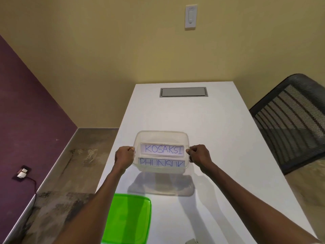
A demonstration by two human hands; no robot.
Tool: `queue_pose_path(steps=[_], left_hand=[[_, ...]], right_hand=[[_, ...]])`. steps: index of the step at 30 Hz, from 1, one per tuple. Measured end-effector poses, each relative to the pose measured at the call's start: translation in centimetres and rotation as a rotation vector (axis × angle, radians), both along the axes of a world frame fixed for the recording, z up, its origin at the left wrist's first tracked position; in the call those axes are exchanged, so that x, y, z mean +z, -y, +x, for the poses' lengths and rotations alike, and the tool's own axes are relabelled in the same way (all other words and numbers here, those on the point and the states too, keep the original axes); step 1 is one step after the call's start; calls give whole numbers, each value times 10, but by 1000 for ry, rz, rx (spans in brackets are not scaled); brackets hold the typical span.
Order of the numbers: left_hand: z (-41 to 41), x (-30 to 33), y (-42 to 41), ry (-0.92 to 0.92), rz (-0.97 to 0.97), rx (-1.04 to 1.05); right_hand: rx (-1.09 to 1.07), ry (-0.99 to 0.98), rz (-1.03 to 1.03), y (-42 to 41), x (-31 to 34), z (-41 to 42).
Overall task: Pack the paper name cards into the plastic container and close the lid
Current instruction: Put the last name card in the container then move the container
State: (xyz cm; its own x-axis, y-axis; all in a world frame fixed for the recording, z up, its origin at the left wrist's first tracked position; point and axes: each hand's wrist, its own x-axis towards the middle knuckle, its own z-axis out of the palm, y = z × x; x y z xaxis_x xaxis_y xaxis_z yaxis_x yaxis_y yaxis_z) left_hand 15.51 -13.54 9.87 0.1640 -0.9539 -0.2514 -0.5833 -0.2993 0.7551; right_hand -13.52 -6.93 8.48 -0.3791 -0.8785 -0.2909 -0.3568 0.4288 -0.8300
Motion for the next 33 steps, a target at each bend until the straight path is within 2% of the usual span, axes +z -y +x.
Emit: queue_pose_path(steps=[16, 27, 33], left_hand=[[-116, -20, 25, -68, 58, -67], [-140, -49, 45, -228, 202, -131], [-146, -64, 50, -247, 246, -107]], right_hand=[[-153, -2, 32, 15, -19, -107], [-194, -51, 90, 36, -46, -130], [-170, -118, 133, 44, -56, -134]])
